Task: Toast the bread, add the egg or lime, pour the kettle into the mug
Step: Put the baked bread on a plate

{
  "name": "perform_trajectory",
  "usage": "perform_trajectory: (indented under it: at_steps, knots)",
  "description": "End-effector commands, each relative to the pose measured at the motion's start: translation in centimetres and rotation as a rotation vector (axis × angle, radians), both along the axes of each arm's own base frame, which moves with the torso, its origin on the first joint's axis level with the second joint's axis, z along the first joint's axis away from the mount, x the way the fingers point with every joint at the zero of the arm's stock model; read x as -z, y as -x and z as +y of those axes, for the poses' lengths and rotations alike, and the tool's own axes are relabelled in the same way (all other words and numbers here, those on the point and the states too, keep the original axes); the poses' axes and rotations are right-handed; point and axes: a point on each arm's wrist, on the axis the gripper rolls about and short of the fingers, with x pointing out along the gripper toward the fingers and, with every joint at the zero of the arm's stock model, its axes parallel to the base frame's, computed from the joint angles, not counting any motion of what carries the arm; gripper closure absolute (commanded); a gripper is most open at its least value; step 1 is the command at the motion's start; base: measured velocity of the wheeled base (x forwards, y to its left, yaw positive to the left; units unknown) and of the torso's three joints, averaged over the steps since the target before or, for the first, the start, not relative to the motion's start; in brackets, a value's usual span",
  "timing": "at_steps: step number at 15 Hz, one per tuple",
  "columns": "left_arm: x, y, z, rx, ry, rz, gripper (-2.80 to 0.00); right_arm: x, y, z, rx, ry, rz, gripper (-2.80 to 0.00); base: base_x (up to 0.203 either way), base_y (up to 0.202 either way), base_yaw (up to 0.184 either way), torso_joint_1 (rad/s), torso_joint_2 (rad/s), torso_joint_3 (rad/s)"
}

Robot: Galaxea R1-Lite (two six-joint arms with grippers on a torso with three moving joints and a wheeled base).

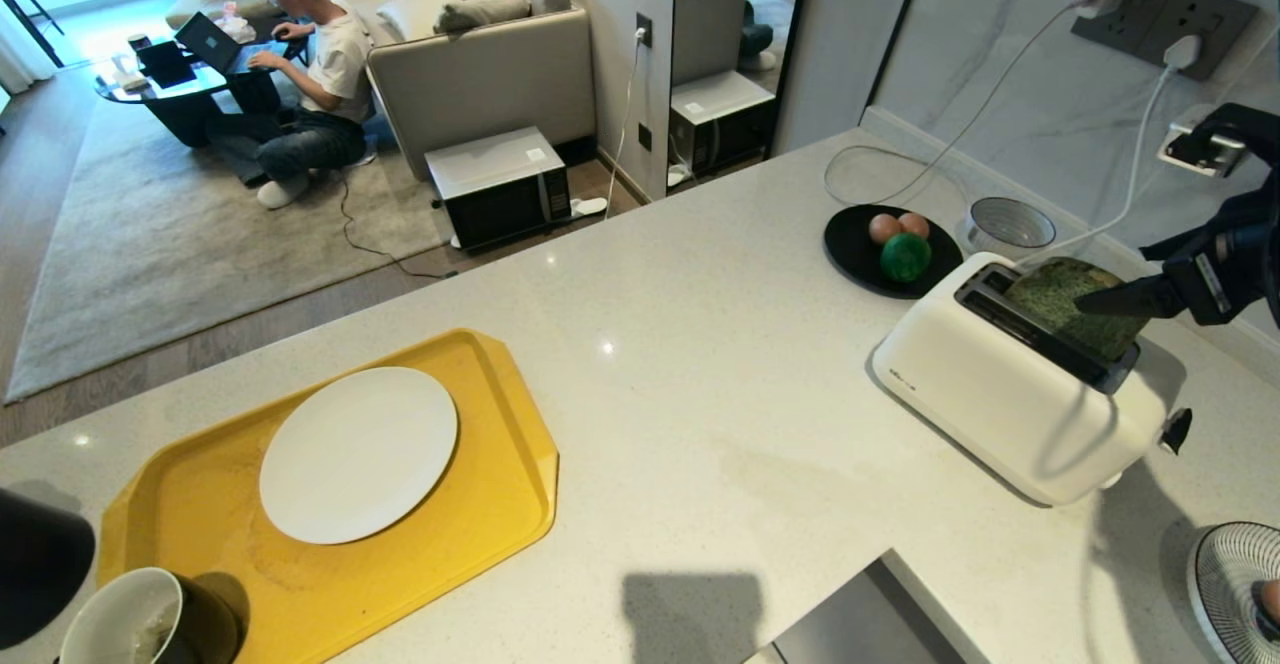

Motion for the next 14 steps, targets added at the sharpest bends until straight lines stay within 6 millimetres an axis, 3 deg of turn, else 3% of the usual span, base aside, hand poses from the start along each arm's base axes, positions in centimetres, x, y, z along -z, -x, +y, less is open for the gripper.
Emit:
perform_trajectory:
  at_steps: [1,7,8,14]
  knots:
    - [0.0,0.0,0.0,0.000,0.000,0.000,0.00,1.2,-1.7,-0.4,0.000,-0.005,0.040,-2.80,0.000,0.000,0.000,0.000,0.00,0.000]
    - [0.0,0.0,0.0,0.000,0.000,0.000,0.00,2.1,-2.9,-0.7,0.009,-0.014,0.068,-2.80,0.000,0.000,0.000,0.000,0.00,0.000]
    - [0.0,0.0,0.0,0.000,0.001,0.000,0.00,2.3,-3.2,-0.8,0.021,-0.010,0.072,0.00,0.000,0.000,0.000,0.000,0.00,0.000]
    - [0.0,0.0,0.0,0.000,0.000,0.000,0.00,2.3,-3.5,-1.1,0.060,-0.007,0.074,0.00,0.000,0.000,0.000,0.000,0.00,0.000]
